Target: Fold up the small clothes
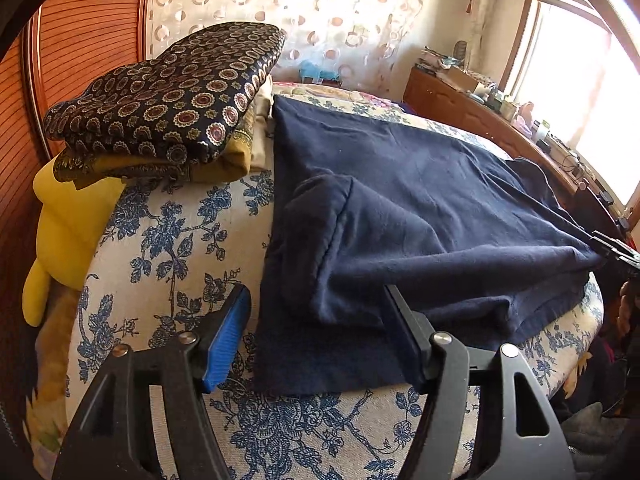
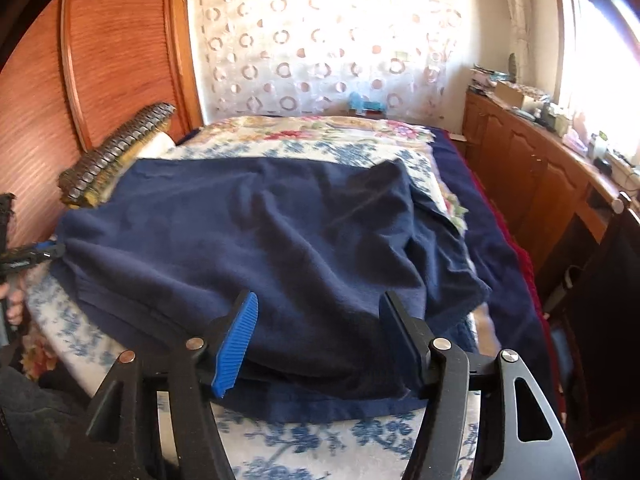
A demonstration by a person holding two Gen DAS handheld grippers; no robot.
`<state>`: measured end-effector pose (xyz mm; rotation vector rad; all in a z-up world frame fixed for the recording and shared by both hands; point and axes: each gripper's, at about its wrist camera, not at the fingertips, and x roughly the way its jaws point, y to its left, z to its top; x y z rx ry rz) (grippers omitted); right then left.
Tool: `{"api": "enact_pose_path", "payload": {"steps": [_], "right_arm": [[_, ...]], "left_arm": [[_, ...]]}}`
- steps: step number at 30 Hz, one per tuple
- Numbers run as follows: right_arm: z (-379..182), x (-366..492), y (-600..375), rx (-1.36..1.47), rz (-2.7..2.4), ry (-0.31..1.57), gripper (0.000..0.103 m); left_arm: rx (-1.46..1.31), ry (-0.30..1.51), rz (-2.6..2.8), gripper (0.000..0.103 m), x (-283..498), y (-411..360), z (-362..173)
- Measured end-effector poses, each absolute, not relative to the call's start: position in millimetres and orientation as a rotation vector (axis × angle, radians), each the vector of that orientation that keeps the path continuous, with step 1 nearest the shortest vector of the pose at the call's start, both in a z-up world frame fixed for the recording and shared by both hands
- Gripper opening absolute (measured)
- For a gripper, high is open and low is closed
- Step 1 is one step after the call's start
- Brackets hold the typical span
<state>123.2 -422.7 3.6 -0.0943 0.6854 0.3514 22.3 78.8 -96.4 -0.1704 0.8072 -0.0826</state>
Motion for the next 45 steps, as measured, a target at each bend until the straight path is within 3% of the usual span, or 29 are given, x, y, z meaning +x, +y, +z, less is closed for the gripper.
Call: {"api": "enact_pose_path", "payload": {"steps": [2, 9, 15, 16, 17, 20, 30, 39, 45], "right_arm": [[-4, 128, -421, -0.100, 0.335, 0.701, 0.066], [-25, 136, -416, -0.068, 0.310, 0.737, 0.066], [-31, 132, -406, -0.128, 0.279, 0.708, 0.074], [-32, 131, -402, -0.151, 0.271, 0.705, 0.075], [-33, 129, -400, -0.164, 0.263, 0.702, 0.075], [-31, 130, -400, -0.152, 0.262, 0.708, 0.076], [-26, 130, -418, -0.086, 0.315, 0.715, 0.076], [-10, 120, -457, 0.053, 0.325, 0.654, 0.076], [-4, 103, -475, 0.065, 0.325, 0.616, 0.076]], "left_arm": [[-0.180, 0.813, -0.091, 0.062, 22, 78, -98], [-0.196, 0.813, -0.082, 0.061, 22, 81, -100], [-0.185, 0.803, -0.054, 0.061, 24, 84, -100], [-0.181, 0.802, -0.061, 0.052, 23, 83, -100], [-0.189, 0.801, -0.101, 0.024, 23, 80, -99], [-0.185, 0.778, -0.123, 0.009, 20, 72, -93], [-0.193, 0.634, -0.260, 0.007, 33, 42, -29], [-0.062, 0.521, -0.494, 0.007, 64, -52, 48], [0.005, 0.523, -0.584, 0.007, 89, -105, 71]]}}
